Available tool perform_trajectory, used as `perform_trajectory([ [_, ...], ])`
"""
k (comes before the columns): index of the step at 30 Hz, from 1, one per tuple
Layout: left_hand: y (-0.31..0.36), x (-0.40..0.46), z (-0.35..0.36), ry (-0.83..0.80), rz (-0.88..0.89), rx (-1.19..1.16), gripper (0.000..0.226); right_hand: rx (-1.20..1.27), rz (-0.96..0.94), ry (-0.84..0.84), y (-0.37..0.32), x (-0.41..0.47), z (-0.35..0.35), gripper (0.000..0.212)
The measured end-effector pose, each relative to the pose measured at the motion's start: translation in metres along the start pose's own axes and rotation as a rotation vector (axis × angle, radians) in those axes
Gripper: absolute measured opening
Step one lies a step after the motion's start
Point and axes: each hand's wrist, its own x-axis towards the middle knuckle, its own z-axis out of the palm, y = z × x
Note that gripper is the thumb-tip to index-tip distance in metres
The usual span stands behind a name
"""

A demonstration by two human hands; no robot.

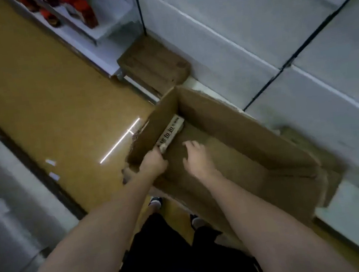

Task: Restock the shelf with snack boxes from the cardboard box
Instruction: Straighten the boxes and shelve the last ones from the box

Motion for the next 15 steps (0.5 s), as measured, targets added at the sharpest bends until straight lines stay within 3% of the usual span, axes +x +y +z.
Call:
perform_trajectory([
  [8, -0.001, 0.083, 0.023, -0.176, -0.08, 0.037, 0.054, 0.095, 0.199, -0.002, -0.009, 0.05, 0.029, 0.061],
  [12, 0.005, 0.106, 0.046, -0.061, -0.016, 0.3, 0.076, 0.135, 0.287, 0.029, -0.003, 0.066, 0.052, 0.062],
  [15, 0.01, 0.109, 0.058, -0.065, 0.021, 0.407, 0.075, 0.171, 0.359, 0.05, 0.004, 0.064, 0.064, 0.063],
])
